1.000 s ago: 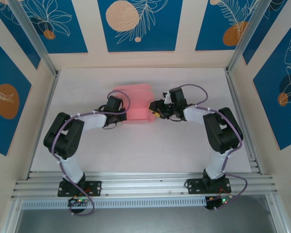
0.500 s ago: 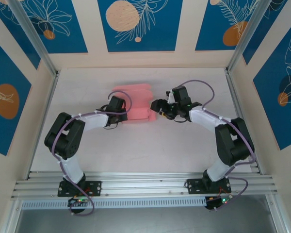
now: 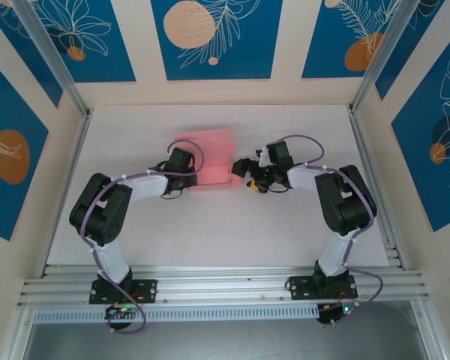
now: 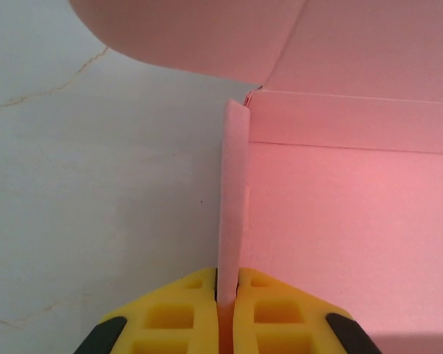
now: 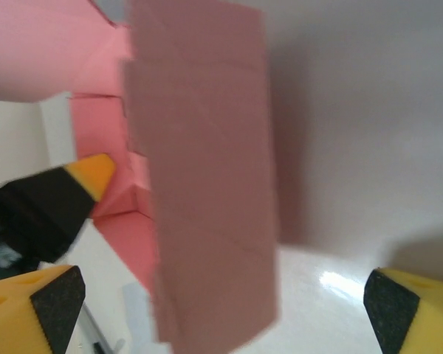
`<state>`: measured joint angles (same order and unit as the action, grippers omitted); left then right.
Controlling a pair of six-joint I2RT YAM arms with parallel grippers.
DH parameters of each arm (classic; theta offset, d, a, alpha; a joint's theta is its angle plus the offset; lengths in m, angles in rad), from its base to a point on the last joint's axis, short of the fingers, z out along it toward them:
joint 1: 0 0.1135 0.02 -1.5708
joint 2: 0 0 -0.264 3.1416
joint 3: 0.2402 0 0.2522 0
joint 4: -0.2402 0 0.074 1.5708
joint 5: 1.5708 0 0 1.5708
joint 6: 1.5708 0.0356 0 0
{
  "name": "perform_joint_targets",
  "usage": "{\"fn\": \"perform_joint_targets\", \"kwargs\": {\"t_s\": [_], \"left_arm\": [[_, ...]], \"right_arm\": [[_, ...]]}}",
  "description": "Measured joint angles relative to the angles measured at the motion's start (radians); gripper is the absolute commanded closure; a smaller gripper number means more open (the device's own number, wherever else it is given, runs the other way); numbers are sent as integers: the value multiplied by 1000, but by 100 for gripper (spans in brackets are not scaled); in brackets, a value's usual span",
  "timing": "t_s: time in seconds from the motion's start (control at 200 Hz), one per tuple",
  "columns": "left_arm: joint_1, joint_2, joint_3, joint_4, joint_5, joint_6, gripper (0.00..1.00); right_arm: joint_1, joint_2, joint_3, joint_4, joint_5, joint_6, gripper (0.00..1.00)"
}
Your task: Fold the paper box
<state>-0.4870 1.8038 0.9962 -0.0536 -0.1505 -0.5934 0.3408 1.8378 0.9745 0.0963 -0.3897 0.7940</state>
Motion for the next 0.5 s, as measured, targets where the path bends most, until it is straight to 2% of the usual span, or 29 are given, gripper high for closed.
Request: {"fn": "perform_joint_targets", "kwargs": {"t_s": [0.5], "left_arm": [[0,12,13,-7,0,0,100]], "right_arm": [[40,51,130,57,-48,0,14]]}}
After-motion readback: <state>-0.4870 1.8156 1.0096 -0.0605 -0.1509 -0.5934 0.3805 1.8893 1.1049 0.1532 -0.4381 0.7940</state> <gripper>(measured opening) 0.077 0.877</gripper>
